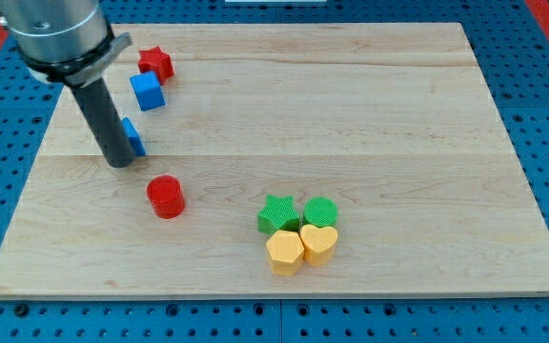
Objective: Move the blue triangle below the blue cube
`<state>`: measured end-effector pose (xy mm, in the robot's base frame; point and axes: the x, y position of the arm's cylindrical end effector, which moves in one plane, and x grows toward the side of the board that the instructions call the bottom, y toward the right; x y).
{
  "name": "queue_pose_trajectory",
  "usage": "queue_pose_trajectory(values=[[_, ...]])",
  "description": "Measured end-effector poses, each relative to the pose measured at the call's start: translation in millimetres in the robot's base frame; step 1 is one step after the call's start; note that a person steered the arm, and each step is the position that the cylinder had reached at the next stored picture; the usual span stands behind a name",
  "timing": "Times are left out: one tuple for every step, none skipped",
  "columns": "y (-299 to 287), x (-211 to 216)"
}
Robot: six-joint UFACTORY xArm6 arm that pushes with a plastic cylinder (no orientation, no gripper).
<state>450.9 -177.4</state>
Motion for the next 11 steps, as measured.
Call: queue_pose_trajectory(values=[[8,-5],[8,6],[-13,29],[-25,23],[-24,3],[-24,-17],[-24,-29],[-24,-28],[-17,-9],[-10,-4],[-6,-15]])
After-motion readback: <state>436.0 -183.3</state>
